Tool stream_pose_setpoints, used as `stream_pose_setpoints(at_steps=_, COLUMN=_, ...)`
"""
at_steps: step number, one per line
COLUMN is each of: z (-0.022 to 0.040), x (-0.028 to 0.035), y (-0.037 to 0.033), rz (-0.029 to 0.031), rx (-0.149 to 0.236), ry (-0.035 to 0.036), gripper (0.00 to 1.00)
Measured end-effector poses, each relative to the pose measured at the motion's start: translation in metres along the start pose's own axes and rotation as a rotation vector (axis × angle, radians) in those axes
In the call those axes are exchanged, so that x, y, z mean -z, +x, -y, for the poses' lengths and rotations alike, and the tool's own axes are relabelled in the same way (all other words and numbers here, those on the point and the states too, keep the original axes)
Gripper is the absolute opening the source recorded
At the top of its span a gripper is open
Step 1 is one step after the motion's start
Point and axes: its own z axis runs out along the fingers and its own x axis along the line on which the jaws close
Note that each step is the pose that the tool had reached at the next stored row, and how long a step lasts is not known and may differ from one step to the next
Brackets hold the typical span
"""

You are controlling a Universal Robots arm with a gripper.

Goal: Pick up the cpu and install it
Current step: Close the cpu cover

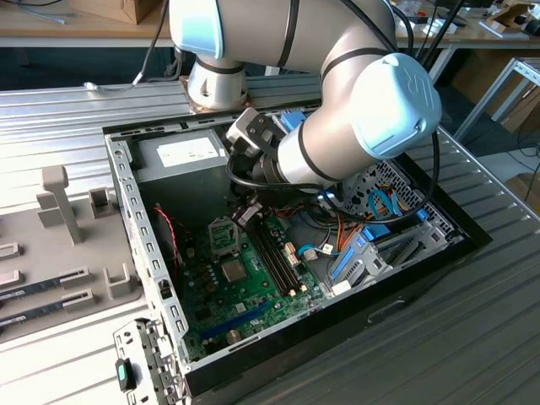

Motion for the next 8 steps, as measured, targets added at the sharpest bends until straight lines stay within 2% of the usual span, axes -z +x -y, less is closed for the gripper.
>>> stream_pose_setpoints(at_steps=3, z=0.0025, x=0.0016, y=0.0024, rz=0.004, rx=0.001, ry=-0.0051, gripper=0.11)
stream_pose_setpoints(at_steps=8, z=0.0113, x=0.0071, y=0.0107, rz=0.0094, rx=0.003, ry=-0.0121, gripper=0.11)
